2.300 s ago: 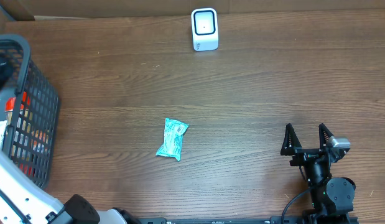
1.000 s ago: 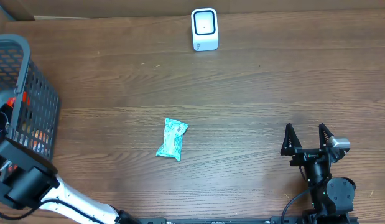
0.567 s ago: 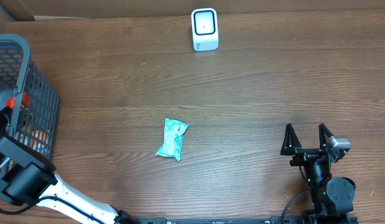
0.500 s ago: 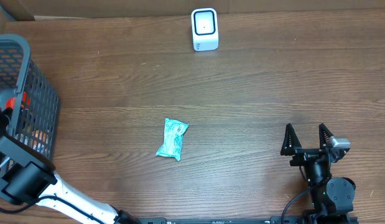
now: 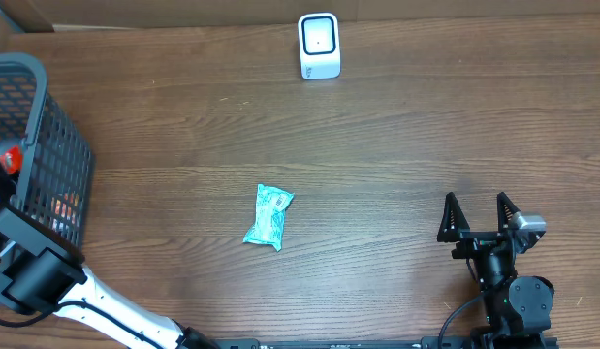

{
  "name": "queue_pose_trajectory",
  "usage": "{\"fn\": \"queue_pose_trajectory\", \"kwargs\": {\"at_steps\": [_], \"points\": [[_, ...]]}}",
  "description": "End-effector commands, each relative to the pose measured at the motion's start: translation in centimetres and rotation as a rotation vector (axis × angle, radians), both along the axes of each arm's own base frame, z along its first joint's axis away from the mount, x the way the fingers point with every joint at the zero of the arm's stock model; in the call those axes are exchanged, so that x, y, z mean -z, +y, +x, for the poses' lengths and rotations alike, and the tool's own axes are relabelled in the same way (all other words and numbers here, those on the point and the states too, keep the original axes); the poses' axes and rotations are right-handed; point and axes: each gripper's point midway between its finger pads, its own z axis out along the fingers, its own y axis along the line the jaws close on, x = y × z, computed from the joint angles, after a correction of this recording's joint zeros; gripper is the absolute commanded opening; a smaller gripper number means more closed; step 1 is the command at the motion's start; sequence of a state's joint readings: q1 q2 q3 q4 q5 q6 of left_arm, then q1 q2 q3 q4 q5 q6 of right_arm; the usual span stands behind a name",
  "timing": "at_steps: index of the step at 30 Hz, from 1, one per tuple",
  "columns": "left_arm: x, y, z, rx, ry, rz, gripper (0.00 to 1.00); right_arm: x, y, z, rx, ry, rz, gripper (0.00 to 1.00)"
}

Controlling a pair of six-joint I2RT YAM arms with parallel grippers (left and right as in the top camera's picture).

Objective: Scan the item barcode
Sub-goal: 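Move the left gripper back into the basket and grasp the pasta bag, then carry the pasta bag out and place it beside the green pouch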

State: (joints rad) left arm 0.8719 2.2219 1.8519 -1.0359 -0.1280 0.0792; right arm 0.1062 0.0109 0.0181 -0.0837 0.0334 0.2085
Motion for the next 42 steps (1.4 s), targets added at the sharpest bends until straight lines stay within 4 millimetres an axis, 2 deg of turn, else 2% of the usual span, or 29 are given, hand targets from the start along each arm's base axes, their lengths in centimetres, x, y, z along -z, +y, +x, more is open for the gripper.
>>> {"fn": "queue_pose_trajectory", "kwargs": {"at_steps": [1,5,8,14,16,17,24,30,35,39,42], "points": [[1.1,-0.8,-0.4,-0.063,0.005,-0.075,0.04,0.2,0.0,0.0,0.002,-0.001,0.0,1.0],[-1.6,-0.9,1.4,-0.046,-0.078,-0.104,0.04,0.2,0.0,0.0,0.002,-0.001,0.0,1.0],[-4.8,-1.0,3.3,-0.025,-0.172,-0.117,0.04,0.2,0.0,0.0,0.002,-0.001,0.0,1.0],[-12.8,-1.0,6.5,0.029,-0.362,-0.077,0.04,0.2,0.0,0.0,0.002,-0.001,0.0,1.0],[-14.9,-1.2,7.2,0.046,-0.416,-0.067,0.04,0.2,0.0,0.0,0.002,-0.001,0.0,1.0],[-16.7,-1.4,7.7,0.062,-0.461,-0.058,0.04,0.2,0.0,0.0,0.002,-0.001,0.0,1.0],[-24.5,-4.0,9.6,0.166,-0.693,-0.062,0.04,0.2,0.0,0.0,0.002,-0.001,0.0,1.0],[-32.9,-6.8,9.1,0.246,-0.875,0.025,0.04,0.2,0.0,0.0,0.002,-0.001,0.0,1.0],[-40.4,-10.9,7.6,0.341,-1.051,0.094,0.04,0.2,0.0,0.0,0.002,-0.001,0.0,1.0],[-44.9,-14.7,5.6,0.395,-1.14,0.139,0.04,0.2,0.0,0.0,0.002,-0.001,0.0,1.0],[-46.7,-17.5,4.4,0.431,-1.163,0.155,0.04,0.2,0.0,0.0,0.002,-0.001,0.0,1.0]]}}
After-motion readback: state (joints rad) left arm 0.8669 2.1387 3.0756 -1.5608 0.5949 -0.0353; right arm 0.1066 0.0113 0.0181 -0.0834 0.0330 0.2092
